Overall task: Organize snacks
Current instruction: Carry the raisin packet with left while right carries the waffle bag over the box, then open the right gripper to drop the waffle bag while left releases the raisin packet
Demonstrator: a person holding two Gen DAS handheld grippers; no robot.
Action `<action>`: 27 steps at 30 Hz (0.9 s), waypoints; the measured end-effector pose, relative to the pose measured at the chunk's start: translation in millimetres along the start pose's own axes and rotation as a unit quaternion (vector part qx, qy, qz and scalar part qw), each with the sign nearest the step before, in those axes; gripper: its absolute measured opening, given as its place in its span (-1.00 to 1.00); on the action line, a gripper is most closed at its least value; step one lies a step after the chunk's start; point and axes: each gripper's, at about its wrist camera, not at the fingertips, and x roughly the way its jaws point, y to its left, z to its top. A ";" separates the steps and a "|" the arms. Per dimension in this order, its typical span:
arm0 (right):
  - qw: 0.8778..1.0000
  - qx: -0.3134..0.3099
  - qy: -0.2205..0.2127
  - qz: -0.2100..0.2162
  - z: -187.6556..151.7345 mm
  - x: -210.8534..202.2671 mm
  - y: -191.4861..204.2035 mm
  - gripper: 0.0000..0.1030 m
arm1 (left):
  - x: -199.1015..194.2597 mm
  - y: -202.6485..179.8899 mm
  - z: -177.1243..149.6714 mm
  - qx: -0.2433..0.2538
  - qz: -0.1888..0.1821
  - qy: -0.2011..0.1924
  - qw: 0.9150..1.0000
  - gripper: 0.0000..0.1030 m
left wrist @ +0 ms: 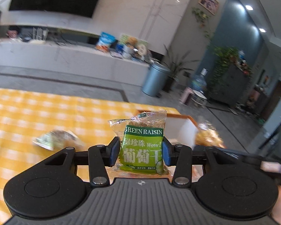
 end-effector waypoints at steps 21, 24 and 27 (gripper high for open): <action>0.990 -0.081 0.043 -0.103 20.5 80.6 -11.4 0.92 | 33.0 -31.2 -12.6 0.024 0.010 0.029 0.999 0.00; 0.995 -0.045 -0.019 -0.084 20.5 57.9 -20.7 0.94 | 33.1 -37.3 -7.0 0.017 0.007 0.029 0.999 0.00; 0.994 -0.034 -0.050 -0.087 16.7 40.6 -24.5 0.94 | 41.6 -50.2 0.3 0.021 -0.003 0.035 0.999 0.00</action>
